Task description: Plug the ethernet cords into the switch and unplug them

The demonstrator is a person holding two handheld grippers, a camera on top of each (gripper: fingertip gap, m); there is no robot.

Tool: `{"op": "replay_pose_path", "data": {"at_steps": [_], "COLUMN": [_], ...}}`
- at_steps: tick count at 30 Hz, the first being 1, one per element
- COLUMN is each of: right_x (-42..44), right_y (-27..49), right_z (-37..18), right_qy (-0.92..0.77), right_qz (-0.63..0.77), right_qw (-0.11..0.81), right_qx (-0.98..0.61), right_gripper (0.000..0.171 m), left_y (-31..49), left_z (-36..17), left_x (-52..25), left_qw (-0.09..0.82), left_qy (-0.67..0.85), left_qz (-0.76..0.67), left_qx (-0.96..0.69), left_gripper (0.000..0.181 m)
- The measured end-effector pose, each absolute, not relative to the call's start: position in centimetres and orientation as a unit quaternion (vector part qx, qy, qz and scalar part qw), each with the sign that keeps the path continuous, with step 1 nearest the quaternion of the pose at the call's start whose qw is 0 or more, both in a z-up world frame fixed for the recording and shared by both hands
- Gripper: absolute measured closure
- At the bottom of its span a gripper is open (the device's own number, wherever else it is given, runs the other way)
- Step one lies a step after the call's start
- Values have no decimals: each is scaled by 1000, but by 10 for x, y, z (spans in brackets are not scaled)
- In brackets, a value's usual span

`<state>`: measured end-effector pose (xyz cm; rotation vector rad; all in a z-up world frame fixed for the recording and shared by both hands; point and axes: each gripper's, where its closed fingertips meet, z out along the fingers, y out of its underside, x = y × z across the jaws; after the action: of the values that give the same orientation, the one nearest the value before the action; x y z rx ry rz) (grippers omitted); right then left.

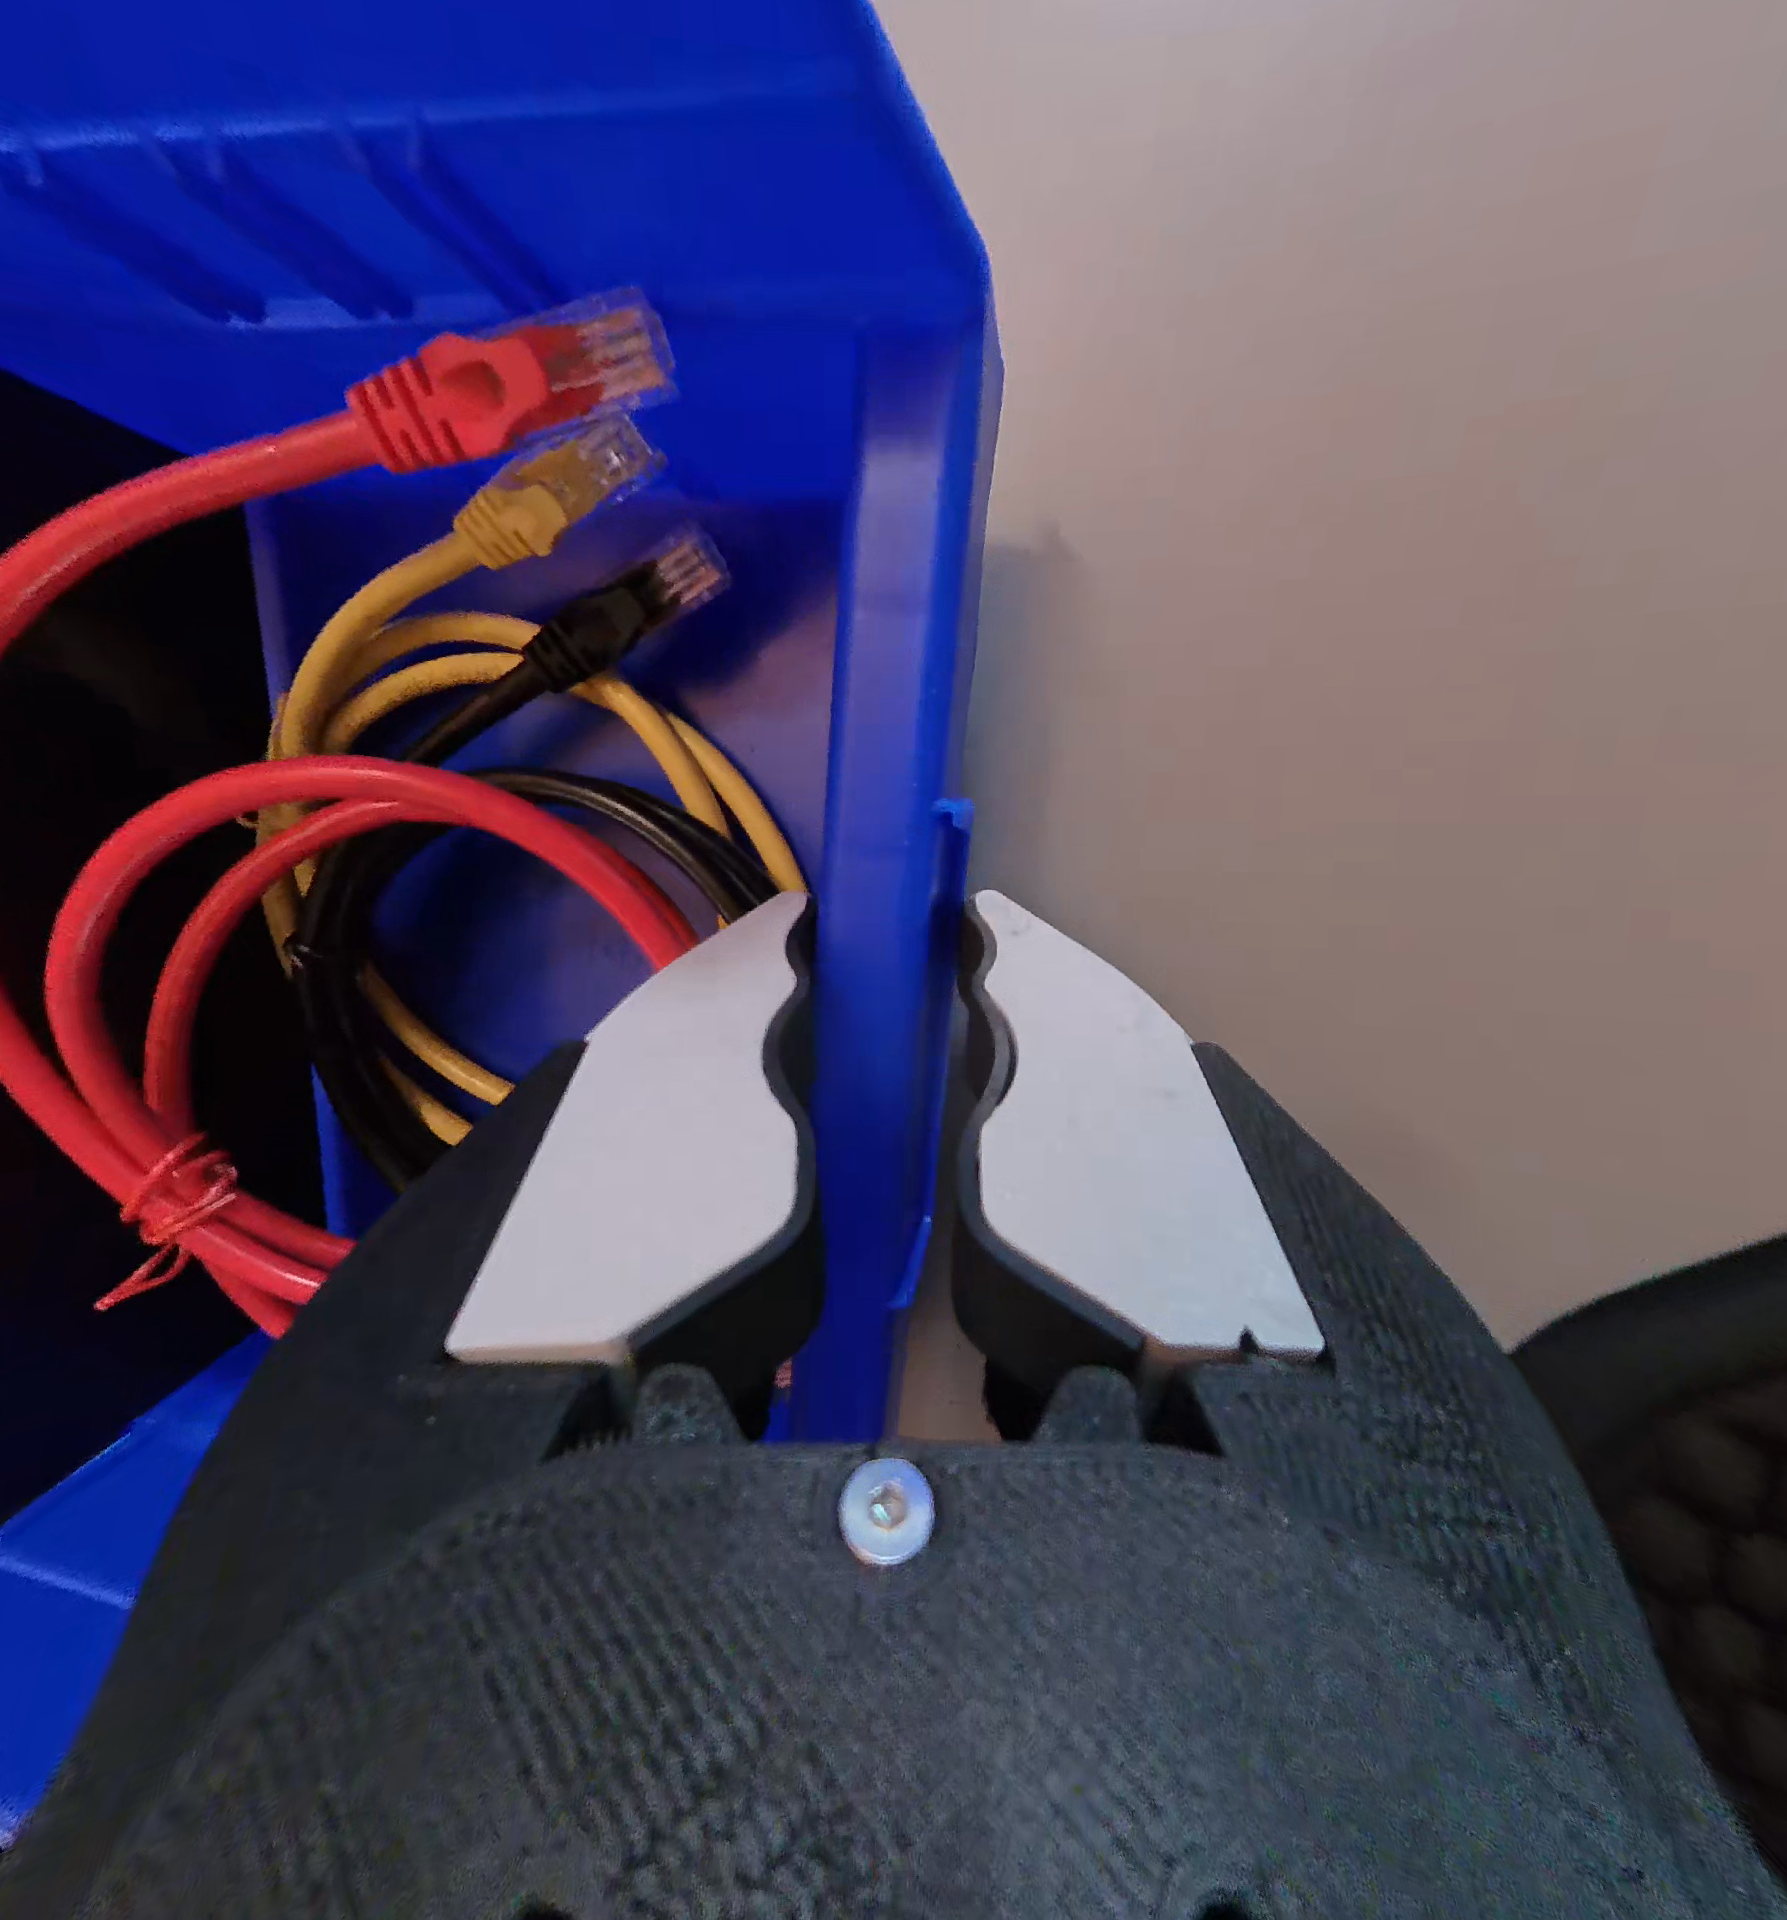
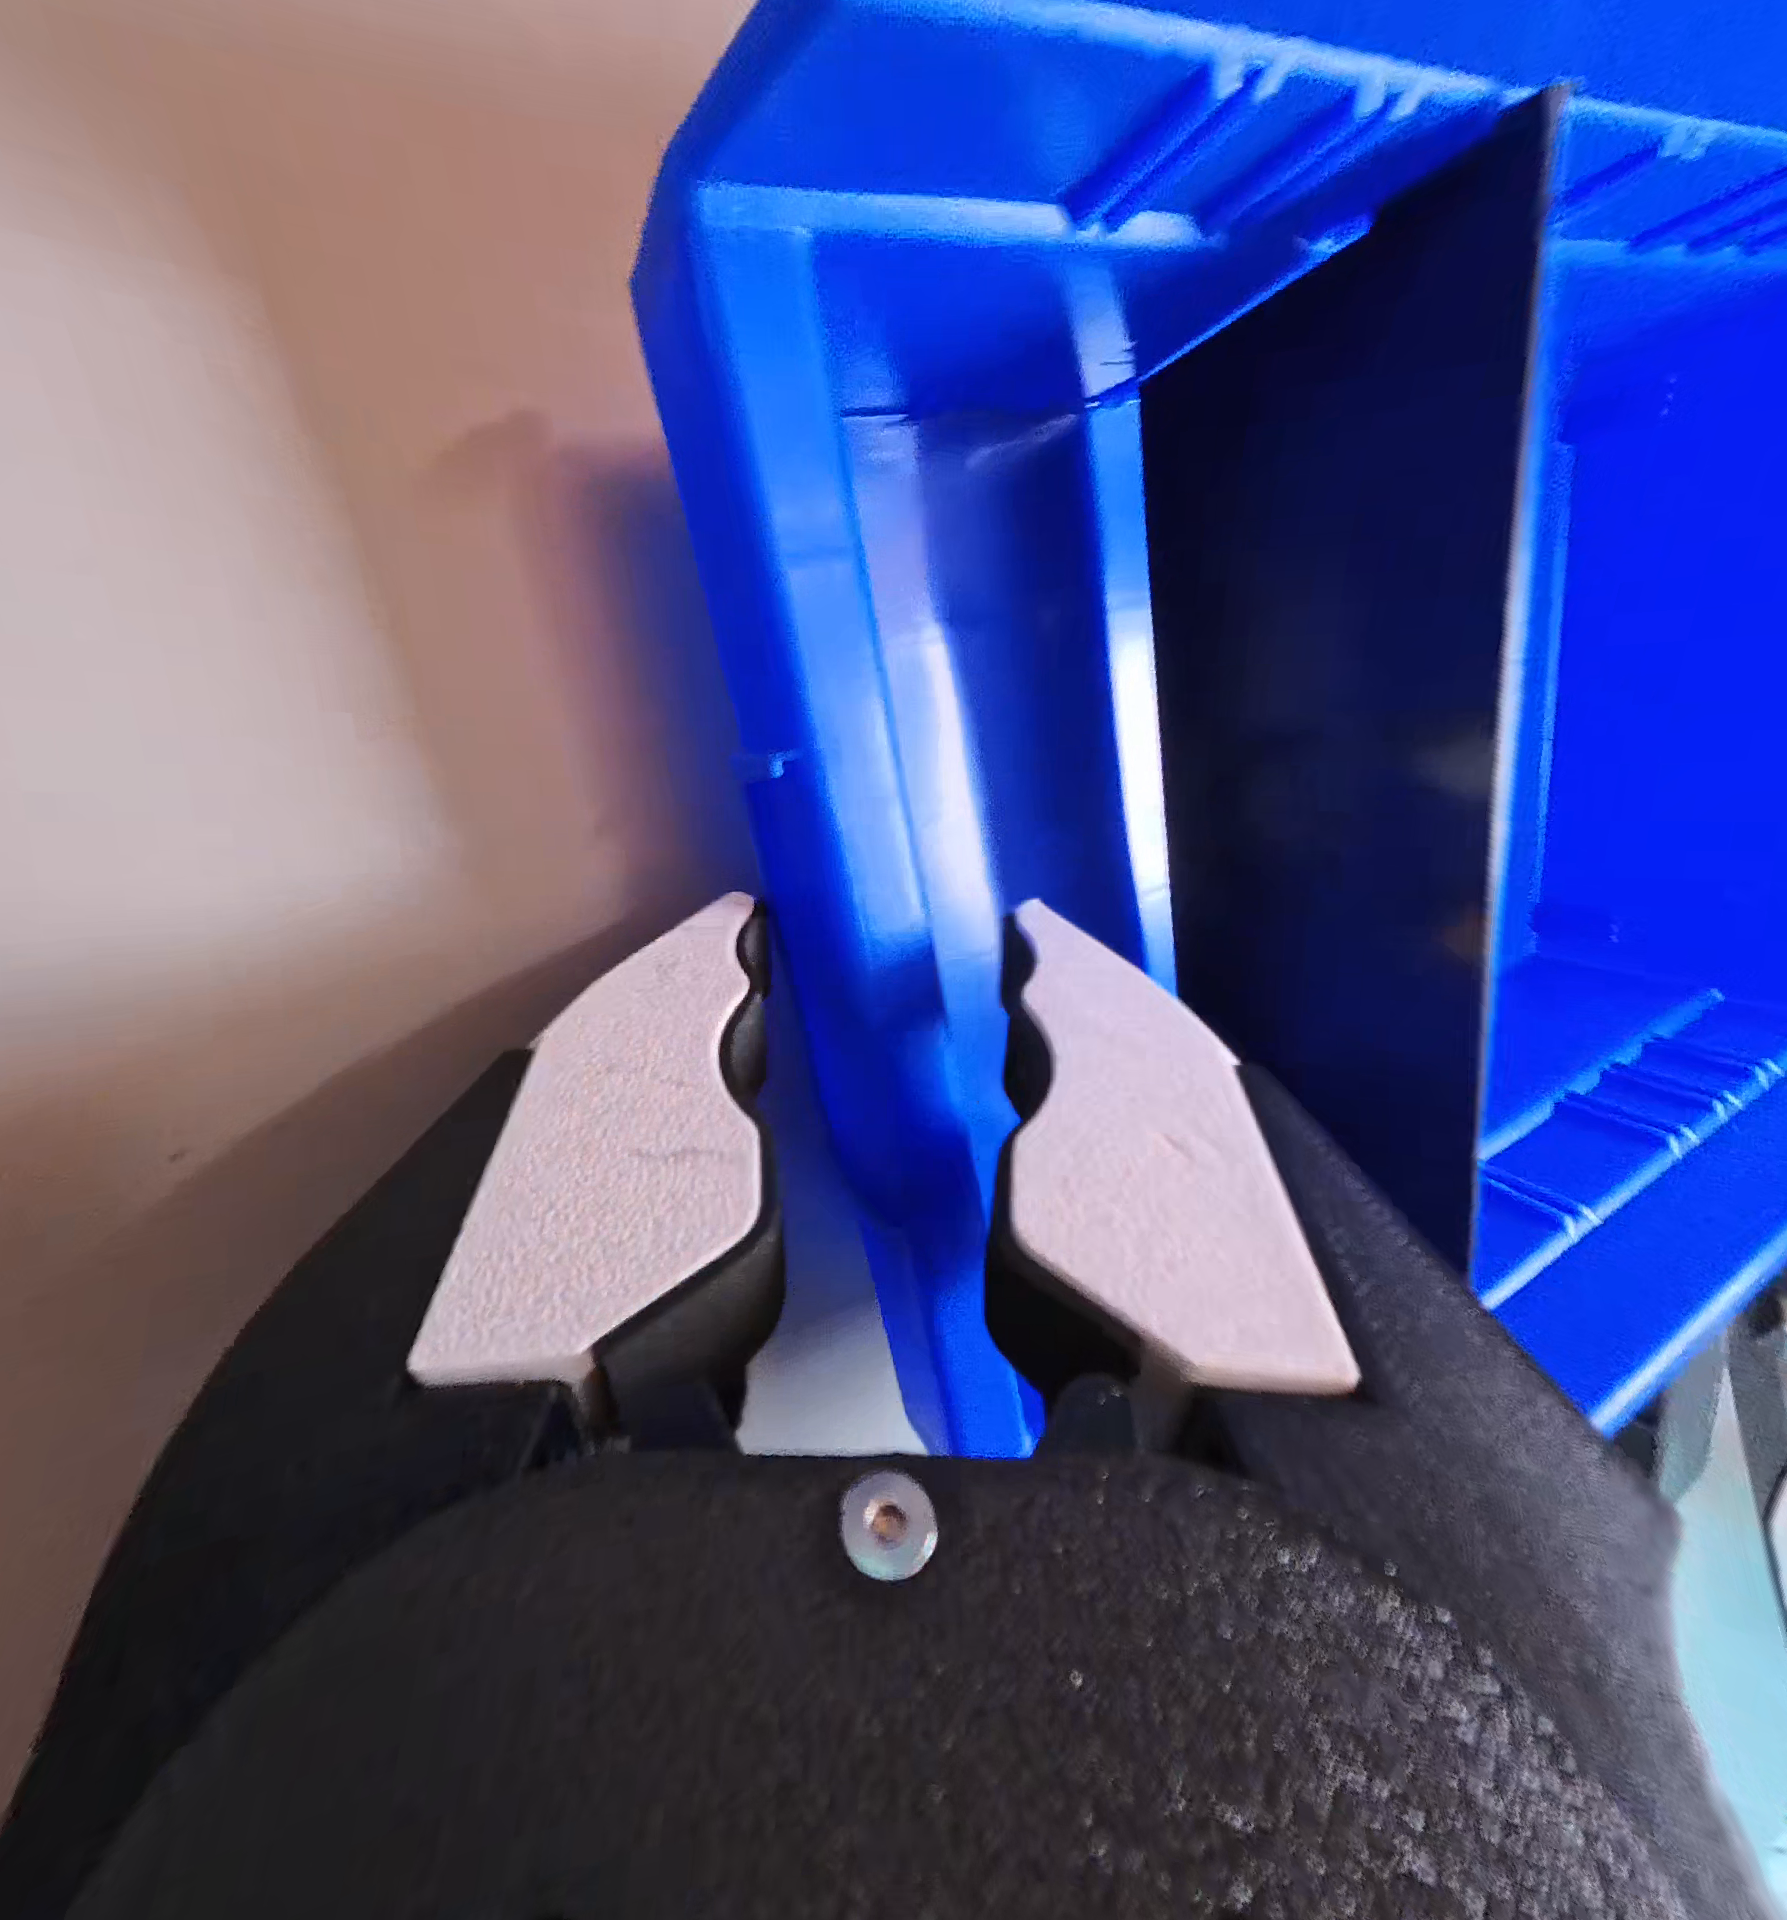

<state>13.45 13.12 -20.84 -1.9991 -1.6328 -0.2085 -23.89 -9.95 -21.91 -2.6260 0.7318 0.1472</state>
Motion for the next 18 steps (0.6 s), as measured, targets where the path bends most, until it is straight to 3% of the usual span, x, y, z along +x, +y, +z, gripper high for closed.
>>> {"op": "replay_pose_path", "data": {"at_steps": [6,13,18], "right_x": [89,56,38], "right_y": [100,61,48], "right_z": [-135,-95,-108], "right_qy": [-511,-432,-430], "right_qz": [127,304,343], "right_qw": [430,559,575], "right_qx": [-733,-639,-606], "right_gripper": [116,116,114], "left_y": [-87,-63,-23], "left_z": [-199,-92,-87], "left_x": [-252,-296,-365], "left_qw": [274,436,371], "left_qy": [235,144,153], "left_qz": [19,-18,57], "left_qx": [-932,-888,-914], "left_gripper": [149,142,139]}}
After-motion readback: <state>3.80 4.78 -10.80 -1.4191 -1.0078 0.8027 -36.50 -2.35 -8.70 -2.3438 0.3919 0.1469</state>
